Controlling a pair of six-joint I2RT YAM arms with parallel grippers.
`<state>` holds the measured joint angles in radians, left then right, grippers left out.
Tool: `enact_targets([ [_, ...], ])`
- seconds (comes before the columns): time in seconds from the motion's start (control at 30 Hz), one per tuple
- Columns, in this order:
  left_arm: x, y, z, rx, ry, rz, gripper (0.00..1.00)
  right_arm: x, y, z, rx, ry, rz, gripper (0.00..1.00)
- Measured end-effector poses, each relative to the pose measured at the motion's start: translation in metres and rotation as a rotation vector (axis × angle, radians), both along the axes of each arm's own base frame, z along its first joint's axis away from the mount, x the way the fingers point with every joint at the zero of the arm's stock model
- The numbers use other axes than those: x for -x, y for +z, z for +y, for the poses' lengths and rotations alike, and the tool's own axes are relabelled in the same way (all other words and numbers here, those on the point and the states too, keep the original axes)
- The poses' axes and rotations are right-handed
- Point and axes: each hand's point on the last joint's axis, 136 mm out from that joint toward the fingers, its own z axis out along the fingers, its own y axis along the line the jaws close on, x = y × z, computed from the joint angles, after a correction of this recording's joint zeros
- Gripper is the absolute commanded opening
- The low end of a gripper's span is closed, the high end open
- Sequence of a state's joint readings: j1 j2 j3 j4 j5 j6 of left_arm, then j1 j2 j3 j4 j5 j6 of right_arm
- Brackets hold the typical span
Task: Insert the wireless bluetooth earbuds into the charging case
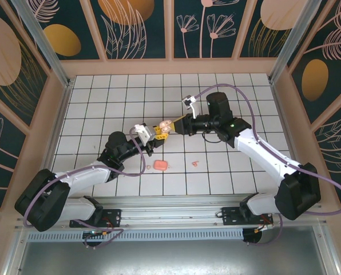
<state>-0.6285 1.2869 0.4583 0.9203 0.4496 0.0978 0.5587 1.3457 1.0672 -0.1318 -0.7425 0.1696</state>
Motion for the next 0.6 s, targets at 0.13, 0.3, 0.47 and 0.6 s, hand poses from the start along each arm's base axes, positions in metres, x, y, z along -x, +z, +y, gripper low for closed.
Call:
enact_targets([
  [0.13, 0.004, 0.004, -0.001, 0.001, -0.018, -0.009, 0.04, -0.001, 0.0, 0.0, 0.003, 0.001, -0.006, 0.33],
  [0.3, 0.007, 0.01, -0.003, 0.008, -0.041, -0.023, 0.04, -0.003, 0.0, 0.001, 0.005, 0.003, -0.009, 0.31],
  [0.47, 0.007, 0.009, -0.003, 0.004, -0.041, -0.019, 0.04, -0.003, 0.0, 0.001, 0.006, 0.007, -0.019, 0.27],
  [0.6, 0.007, 0.009, -0.003, -0.002, -0.041, -0.021, 0.04, -0.003, 0.001, 0.001, 0.009, 0.013, -0.037, 0.26],
])
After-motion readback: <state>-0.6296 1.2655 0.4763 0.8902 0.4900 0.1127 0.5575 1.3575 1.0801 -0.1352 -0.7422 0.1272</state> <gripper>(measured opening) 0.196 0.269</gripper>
